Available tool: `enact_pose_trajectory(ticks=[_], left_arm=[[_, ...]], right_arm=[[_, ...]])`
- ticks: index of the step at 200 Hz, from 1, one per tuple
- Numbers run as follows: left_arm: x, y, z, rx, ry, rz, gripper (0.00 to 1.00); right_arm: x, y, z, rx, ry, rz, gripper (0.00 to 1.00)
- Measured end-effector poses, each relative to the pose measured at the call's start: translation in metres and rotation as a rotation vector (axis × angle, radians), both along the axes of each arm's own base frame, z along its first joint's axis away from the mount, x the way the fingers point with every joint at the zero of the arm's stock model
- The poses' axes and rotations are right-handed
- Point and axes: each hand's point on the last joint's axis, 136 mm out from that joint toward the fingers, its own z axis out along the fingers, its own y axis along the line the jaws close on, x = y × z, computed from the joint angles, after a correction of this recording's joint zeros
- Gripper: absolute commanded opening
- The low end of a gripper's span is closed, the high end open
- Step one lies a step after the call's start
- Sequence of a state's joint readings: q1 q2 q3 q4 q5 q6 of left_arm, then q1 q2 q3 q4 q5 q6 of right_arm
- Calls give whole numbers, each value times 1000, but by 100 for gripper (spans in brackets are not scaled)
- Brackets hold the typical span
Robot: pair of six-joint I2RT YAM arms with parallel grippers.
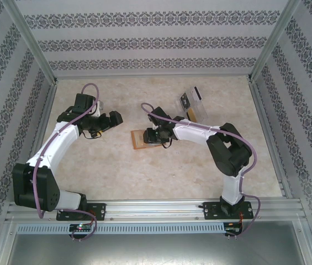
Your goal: Take the credit cards out of the card holder
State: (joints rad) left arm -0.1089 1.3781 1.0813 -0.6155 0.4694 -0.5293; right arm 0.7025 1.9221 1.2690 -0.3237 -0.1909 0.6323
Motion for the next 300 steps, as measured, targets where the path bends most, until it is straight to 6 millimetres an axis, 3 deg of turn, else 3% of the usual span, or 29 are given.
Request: enact_pose_trajectory(ticks=[48,81,128,166,211,255,300], left_arm=[[2,-5,-11,-33,31,5,99],[5,-9,-19,-65,55,8,100],[7,-19,-35,-105,103,-3,99],[8,-38,-47,-130,132,-41,93],[2,-73,-66,-151,185,-114,74],[-4,-100,-84,-166,239,-138,42],[-3,-113,-94,-172,261,-143,28]], right_arm=[[27,21,6,51,-25,-20,40],[48,22,-4,26,-34,-60,41],[50,6,-20,-50,-21,-136,41],[37,-11,-23,-73,-14,-175,41],[23,-22,-14,-24,9,-166,41],[23,-17,10,90,-11,-146,32],[8,-24,-6,118,50,-145,24]])
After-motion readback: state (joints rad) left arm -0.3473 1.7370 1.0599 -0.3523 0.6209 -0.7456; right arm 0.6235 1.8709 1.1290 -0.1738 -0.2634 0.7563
